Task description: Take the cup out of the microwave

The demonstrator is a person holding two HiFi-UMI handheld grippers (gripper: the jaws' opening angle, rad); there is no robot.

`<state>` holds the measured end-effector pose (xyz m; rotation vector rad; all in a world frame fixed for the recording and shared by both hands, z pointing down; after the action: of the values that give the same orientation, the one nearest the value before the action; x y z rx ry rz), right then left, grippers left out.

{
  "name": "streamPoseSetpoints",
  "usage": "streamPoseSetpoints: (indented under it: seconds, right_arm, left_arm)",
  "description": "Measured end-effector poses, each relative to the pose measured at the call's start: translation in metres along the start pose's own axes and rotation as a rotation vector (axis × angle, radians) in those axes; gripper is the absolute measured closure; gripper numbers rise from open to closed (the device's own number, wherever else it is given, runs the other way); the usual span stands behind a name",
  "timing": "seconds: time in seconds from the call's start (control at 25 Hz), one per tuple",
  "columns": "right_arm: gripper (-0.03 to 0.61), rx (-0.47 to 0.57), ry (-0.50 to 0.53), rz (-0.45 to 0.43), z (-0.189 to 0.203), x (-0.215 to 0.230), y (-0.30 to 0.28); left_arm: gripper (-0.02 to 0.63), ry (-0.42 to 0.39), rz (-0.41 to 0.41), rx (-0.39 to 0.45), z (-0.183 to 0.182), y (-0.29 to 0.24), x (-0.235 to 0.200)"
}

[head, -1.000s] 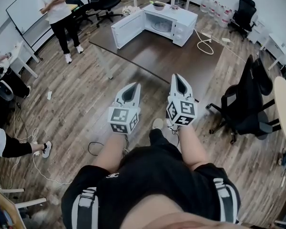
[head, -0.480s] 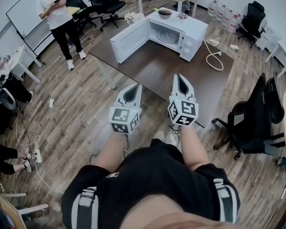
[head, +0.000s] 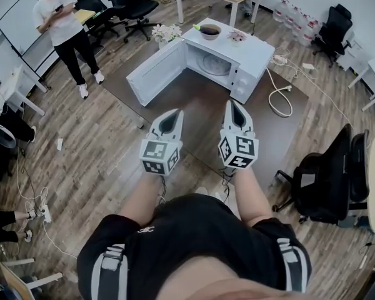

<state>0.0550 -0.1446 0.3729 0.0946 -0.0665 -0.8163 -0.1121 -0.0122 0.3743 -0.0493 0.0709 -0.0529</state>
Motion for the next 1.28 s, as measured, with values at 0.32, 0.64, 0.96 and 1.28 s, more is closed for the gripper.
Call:
streamPoseSetpoints:
  seconds: [0.32, 0.64, 0.96, 1.28]
  right_arm:
    - [0.578, -0.026, 0.005, 0.024, 0.009, 0.027, -0.05]
    - [0.578, -0.028, 0.015, 0.117, 0.022, 0.041, -0.09]
    - [0.578, -0.046, 0.022, 0.264, 0.028, 0.047, -0.126]
    - [0.578, -0.076, 0.036, 0.401, 0.045, 0.055, -0.153]
  left_arm:
    - [0.612, 0.009, 0.03, -0.026, 0.003, -0.066, -0.022]
    - [0.612, -0.072, 0.156, -0.034, 0.008, -0.132, -0.047]
    - [0.612, -0.089, 0.322, -0.061, 0.013, -0.2, -0.079]
    - [0.431, -0.037, 0.478, -0.031, 0.025, -0.258, -0.11]
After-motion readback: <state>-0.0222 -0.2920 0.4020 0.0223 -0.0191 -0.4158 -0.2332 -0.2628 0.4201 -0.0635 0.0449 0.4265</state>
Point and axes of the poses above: the fingertips, and each gripper's own axes: y backward along the fingers, x to its right, z out of its underside, the point moved 8 cm from there along y, backward along the fingers, and after that the axes turned 4 degrees about y, right-handed, at the moved point
